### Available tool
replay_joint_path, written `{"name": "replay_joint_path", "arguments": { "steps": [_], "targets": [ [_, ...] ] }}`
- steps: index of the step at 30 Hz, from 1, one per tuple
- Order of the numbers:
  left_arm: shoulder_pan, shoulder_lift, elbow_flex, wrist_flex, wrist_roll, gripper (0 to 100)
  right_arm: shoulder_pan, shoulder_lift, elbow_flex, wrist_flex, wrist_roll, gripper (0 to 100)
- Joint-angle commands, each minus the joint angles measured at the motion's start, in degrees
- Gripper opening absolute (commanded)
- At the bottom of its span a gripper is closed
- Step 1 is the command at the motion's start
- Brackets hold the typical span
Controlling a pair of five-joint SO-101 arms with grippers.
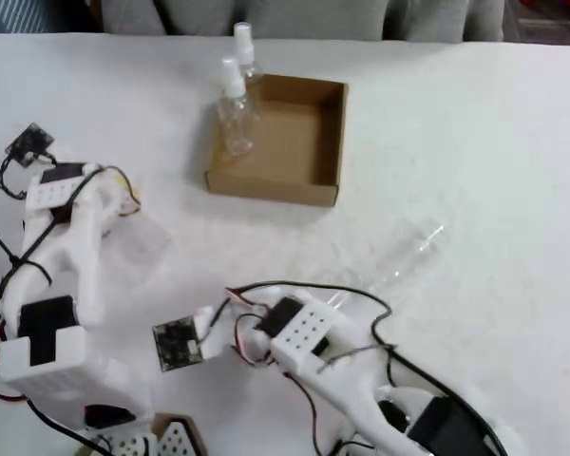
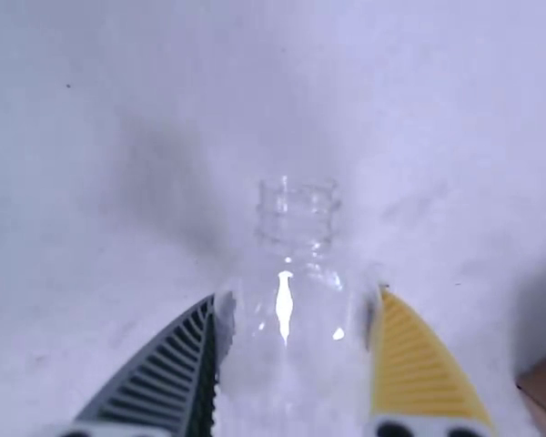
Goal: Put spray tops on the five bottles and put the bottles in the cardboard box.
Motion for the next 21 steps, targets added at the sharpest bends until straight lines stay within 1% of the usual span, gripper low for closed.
{"name": "replay_joint_path", "arguments": {
  "steps": [1,5,6,10,13,16,18,19,21],
  "targets": [
    [0.7,-0.1,-3.1,0.5,0.1,3,0.7,1.0,-1.8,0.5,0.8,19.3],
    [0.7,-0.1,-3.1,0.5,0.1,3,0.7,2.2,-1.8,0.1,0.8,18.2],
    [0.7,-0.1,-3.1,0.5,0.1,3,0.7,2.6,-1.8,0.0,0.8,15.9],
    [0.7,-0.1,-3.1,0.6,0.1,3,0.7,2.9,-1.8,0.0,0.8,1.2],
    [0.7,-0.1,-3.1,0.6,0.1,3,0.7,2.9,-1.8,0.0,0.5,4.6],
    [0.7,-0.1,-3.1,0.6,0.1,3,0.9,2.4,-2.3,0.5,0.4,3.3],
    [0.7,-0.1,-3.1,0.6,0.1,3,2.6,0.4,-3.6,2.2,-2.5,1.2],
    [0.6,-0.1,-3.1,0.6,0.1,3,3.6,-1.1,-4.7,3.0,-5.6,1.8],
    [0.6,-0.1,-3.1,0.6,0.1,3,5.9,-4.4,-6.7,4.1,-14.2,1.9]
  ]
}}
